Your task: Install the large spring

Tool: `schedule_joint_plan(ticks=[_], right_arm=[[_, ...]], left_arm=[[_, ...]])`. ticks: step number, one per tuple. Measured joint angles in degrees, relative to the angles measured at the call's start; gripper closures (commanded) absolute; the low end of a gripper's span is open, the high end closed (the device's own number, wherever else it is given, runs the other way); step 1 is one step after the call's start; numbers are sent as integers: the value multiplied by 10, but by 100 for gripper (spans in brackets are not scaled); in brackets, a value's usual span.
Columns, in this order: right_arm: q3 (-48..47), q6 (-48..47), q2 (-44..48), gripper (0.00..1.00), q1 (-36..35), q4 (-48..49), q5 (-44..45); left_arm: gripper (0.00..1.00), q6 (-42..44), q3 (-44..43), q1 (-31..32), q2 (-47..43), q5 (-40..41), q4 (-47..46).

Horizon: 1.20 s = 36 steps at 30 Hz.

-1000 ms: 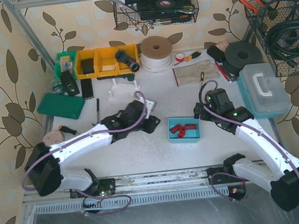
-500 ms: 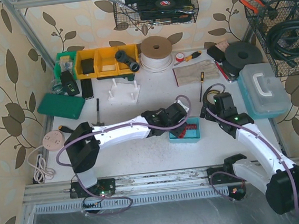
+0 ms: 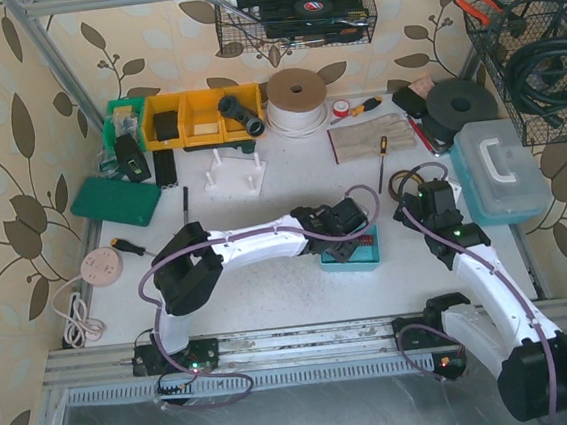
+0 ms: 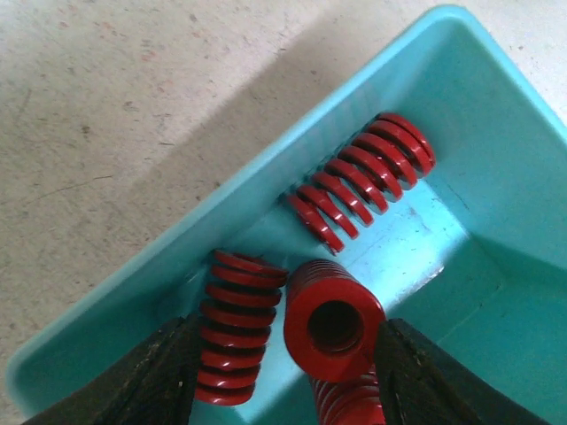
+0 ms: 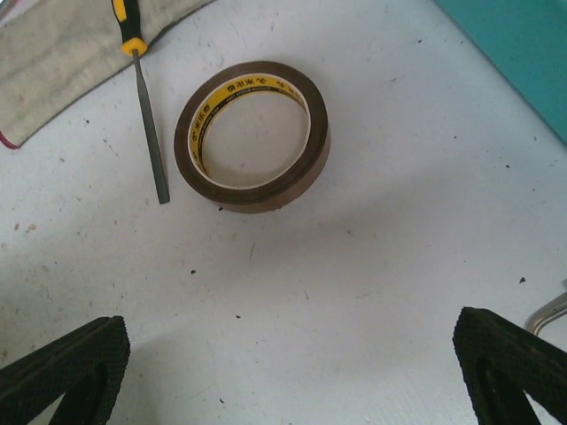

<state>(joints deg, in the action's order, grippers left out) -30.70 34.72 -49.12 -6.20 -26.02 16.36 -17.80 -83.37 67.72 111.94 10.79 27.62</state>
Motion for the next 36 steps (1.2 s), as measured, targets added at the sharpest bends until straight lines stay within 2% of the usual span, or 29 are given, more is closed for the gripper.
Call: schedule_joint_plan(ticks=[6,13,36], right_arm=[[3,0,10,2,3,2,2],[3,0,9,2,3,3,1],[4,-5,9,5,3,12,-3]], left_arm=[[38,0,-20,10,16,-6,4],[41,0,-24,10,37,-6,8],[83,4,-28,10,45,-7,9]])
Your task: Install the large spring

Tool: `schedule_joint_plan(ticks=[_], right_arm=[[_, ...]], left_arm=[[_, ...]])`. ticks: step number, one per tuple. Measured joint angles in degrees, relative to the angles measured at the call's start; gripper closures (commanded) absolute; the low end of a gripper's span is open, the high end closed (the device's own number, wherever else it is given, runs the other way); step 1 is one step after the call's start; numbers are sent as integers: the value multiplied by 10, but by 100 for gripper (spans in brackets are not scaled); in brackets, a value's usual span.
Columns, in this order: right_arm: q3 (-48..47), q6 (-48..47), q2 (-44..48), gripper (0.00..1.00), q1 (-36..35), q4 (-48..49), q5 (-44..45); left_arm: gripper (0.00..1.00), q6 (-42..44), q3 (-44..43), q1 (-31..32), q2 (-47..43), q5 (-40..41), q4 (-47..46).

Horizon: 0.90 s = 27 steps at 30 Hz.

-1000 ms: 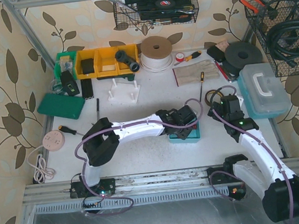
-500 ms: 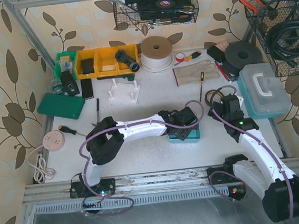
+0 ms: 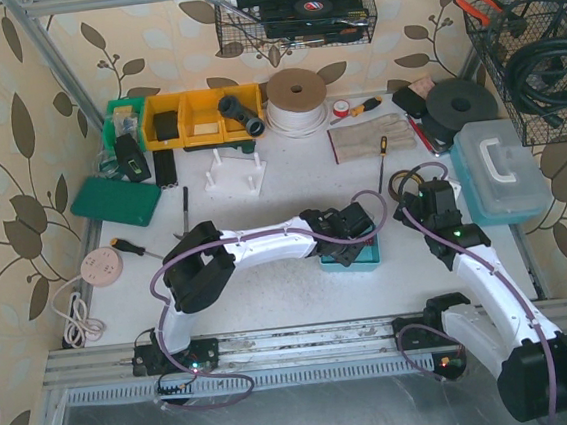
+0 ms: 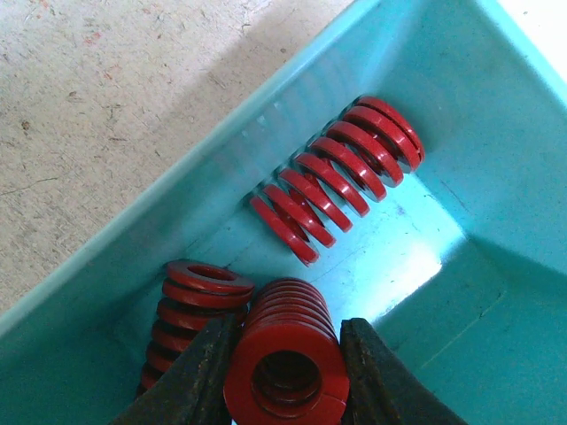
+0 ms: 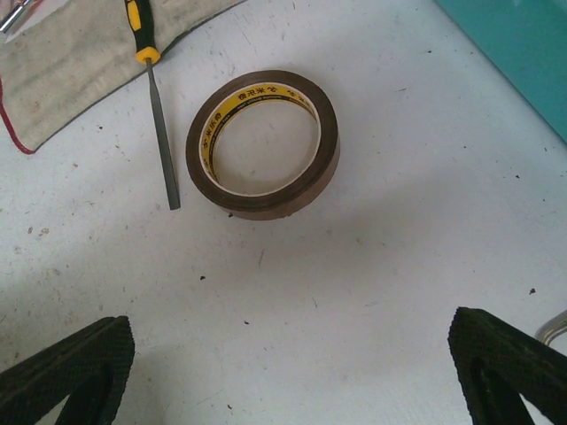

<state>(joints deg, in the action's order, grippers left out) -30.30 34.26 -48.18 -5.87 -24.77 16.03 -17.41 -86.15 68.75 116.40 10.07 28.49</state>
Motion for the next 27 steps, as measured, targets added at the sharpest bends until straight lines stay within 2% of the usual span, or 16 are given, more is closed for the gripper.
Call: schedule_joint_plan(ticks=[9,16,27], right_arm=[[0,-28,-5,7,0,10,-33],[0,-47,-6,7,-4,9,-65],[-67,-63,-6,7,-81,-13,-71]], left_arm=[[88,6,-3,3,-6,1,11],[91,14,-5,3,-55,15,23],[92,25,-25,-10,-148,50,64]])
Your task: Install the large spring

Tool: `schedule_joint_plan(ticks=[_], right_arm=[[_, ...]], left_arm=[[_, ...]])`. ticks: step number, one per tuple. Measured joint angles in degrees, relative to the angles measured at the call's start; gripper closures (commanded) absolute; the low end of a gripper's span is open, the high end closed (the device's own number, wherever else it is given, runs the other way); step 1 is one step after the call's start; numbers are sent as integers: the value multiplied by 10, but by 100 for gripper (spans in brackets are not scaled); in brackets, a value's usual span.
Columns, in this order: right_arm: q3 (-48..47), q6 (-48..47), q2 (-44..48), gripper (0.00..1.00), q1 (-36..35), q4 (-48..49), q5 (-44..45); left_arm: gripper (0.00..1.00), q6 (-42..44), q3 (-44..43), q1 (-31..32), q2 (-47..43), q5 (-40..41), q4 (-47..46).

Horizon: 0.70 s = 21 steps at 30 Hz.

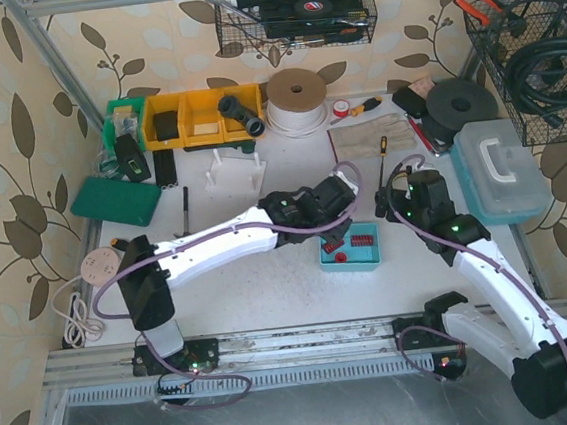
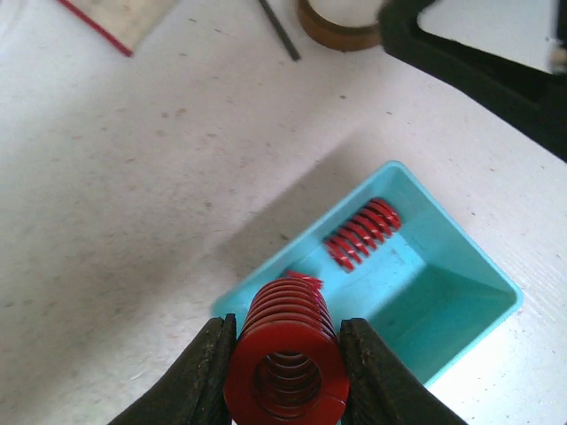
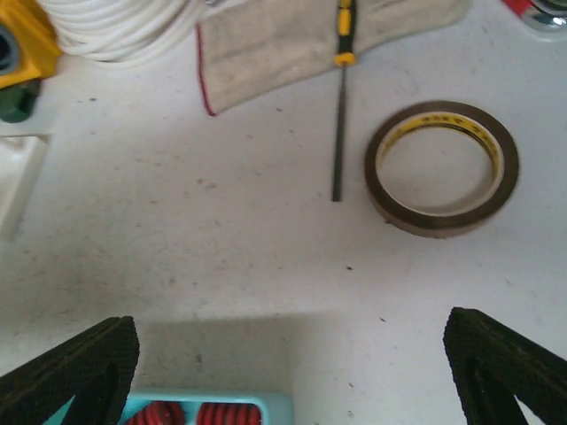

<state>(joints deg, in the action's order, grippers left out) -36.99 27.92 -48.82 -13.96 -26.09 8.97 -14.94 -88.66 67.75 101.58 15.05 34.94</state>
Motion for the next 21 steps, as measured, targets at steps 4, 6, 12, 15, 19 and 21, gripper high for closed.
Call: schedule_joint_plan(ticks=[4,6,12,15,19,21], right_arm=[[-17,-17,0,8,-15,7,-30],[-22,-25,-2,8,-24,14,-52],[-24,-58,-13,9,-109,73,-92],[-22,-84,-19,9,-177,113,-91],[-10,-122,-34,9,-242,159,-83],[5,-135,-37,9,-257,184,-75]], left_arm=[[92,0,13,-33,-50,9,15],[93,0,30,-59,-85,14,15],[93,5,86,-166,-178,28,17],[93,13,105,-219,-195,28,24],[93,24,121,-285,-197,23,31],[94,30,122,-317,-194,11,33]])
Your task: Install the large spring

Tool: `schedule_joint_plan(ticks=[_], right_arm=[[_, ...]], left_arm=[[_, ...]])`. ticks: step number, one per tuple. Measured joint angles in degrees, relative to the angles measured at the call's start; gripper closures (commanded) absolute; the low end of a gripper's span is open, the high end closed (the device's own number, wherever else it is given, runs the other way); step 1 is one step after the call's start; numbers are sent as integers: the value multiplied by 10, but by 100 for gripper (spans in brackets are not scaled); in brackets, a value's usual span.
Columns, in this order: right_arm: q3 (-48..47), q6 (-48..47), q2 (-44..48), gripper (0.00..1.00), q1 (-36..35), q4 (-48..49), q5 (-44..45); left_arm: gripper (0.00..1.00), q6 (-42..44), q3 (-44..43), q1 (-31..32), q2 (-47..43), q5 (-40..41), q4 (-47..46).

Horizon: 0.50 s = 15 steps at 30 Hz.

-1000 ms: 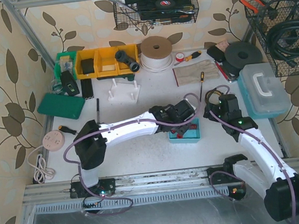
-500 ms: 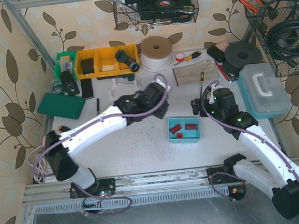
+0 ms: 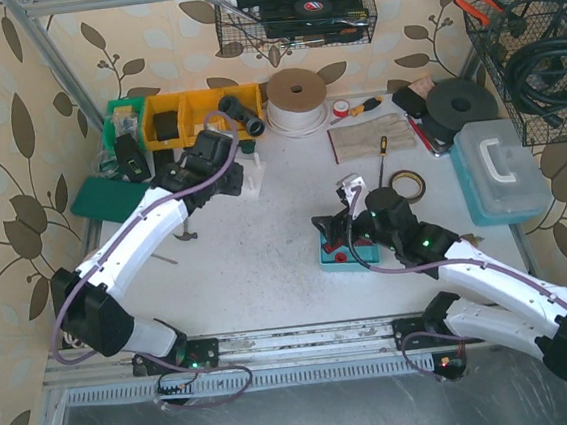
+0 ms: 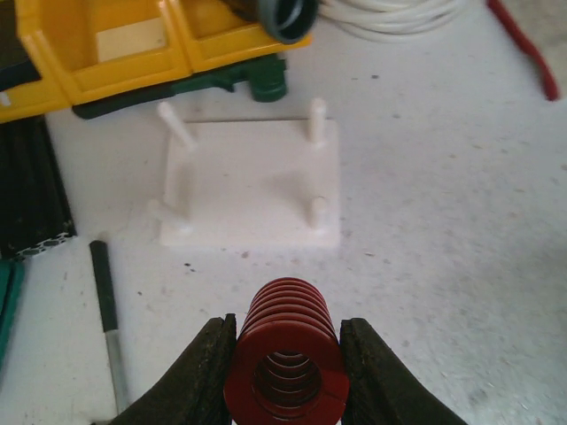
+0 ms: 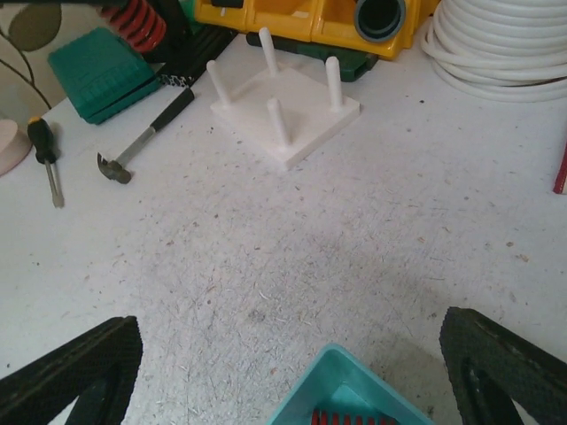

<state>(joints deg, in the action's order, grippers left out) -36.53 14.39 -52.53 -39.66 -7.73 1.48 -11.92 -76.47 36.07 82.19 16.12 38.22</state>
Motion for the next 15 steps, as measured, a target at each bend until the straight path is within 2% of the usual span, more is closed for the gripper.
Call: schedule_joint_plan(ticks=[8,15], right_arm=[[25,-19,-2,9,-19,35,36],[30,-23,10,9,-19,37,86]], left_arm=[[95,12,-1,-110,81,-49,-22],[96,13,-57,-145,167,-62,-30]])
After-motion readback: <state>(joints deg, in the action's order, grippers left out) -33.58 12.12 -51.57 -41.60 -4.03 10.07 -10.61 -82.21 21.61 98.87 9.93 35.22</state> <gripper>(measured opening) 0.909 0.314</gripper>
